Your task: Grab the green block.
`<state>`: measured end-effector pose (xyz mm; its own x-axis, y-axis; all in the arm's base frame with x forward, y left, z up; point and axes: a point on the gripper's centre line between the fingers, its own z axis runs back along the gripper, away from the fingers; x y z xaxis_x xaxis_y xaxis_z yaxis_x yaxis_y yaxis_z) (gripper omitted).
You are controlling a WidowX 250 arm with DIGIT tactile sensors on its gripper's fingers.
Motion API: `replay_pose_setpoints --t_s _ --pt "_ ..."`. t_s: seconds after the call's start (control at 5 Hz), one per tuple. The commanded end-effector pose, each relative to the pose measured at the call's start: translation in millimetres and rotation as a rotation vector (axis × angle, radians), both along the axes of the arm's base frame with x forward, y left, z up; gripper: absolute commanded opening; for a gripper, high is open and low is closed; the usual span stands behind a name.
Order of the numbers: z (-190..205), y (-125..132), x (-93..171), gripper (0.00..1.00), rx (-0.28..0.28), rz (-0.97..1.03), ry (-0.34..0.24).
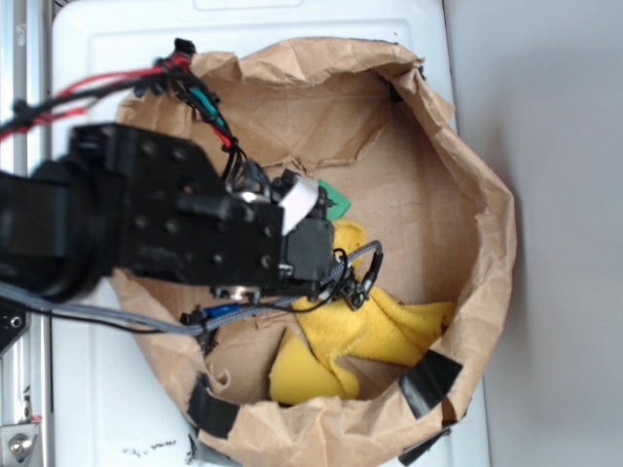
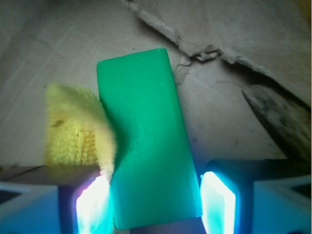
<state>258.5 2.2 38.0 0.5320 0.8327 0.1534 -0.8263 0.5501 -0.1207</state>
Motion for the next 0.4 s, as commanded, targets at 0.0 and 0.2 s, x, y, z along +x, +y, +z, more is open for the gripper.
replay_pose_setpoints --t_s 0.0,0.2 --pt "60.8 15.2 2.7 0.00 -0.077 -0.023 -0.063" --pt "75.3 17.7 3.2 0.00 -0.090 -0.025 -0.049"
